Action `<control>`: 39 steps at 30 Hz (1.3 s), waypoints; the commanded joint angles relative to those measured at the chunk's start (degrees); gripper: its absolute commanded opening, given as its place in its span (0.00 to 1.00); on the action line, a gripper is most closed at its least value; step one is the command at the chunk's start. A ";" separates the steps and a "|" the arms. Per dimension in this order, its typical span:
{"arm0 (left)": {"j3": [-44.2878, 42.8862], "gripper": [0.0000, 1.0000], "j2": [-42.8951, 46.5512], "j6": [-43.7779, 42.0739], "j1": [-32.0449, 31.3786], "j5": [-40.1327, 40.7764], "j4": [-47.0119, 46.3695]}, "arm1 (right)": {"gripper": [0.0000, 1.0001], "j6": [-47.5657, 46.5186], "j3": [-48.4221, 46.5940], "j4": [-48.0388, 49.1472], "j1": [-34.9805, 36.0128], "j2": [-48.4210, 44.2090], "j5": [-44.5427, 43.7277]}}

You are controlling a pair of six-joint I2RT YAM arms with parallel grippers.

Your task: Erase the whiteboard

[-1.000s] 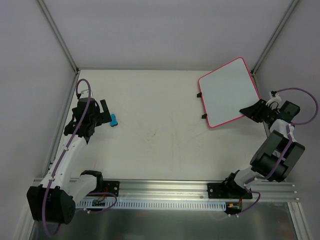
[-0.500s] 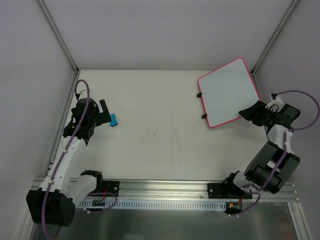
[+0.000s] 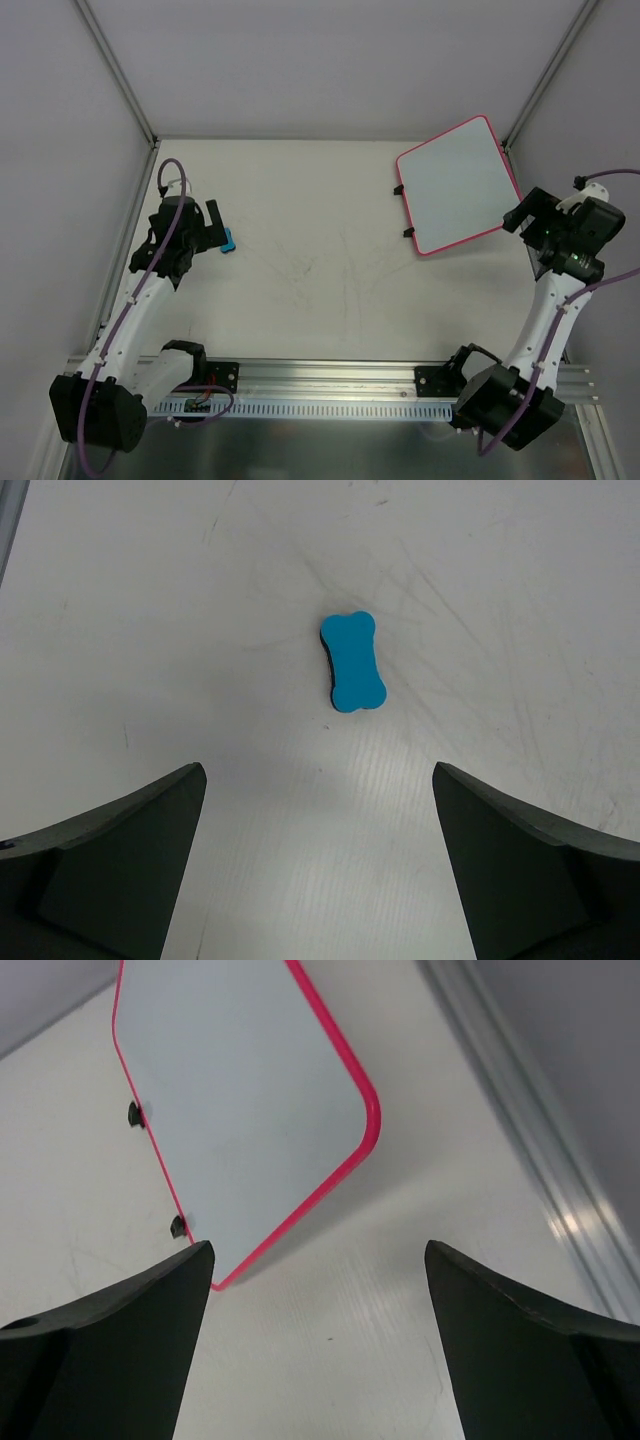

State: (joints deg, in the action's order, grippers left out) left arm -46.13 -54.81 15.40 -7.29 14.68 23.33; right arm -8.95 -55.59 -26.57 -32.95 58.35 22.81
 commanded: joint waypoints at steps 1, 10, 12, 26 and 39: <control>-3.96 0.99 -0.74 -0.90 -1.23 1.58 2.23 | 0.92 0.96 -9.34 -6.91 2.61 -4.38 -13.22; -24.25 0.99 -0.66 -2.39 -1.59 -1.57 12.87 | 0.99 1.74 -32.36 -9.91 7.02 -6.14 -6.03; -31.80 0.99 0.05 -3.53 -1.59 -1.84 15.86 | 0.99 1.92 -35.27 -9.82 7.98 -5.97 -6.02; -62.76 0.99 1.81 -11.35 -1.59 3.96 24.56 | 0.99 -2.03 -47.41 -9.82 16.16 -4.82 -4.70; -64.44 0.99 5.67 -11.27 -1.85 5.36 25.01 | 0.99 -5.46 -49.08 -9.82 20.82 -5.88 -6.72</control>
State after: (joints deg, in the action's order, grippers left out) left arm -109.65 -49.76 5.43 -8.34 18.37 48.60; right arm -12.97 -102.54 -37.58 -12.99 52.99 16.97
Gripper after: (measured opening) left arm 0.987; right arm 0.990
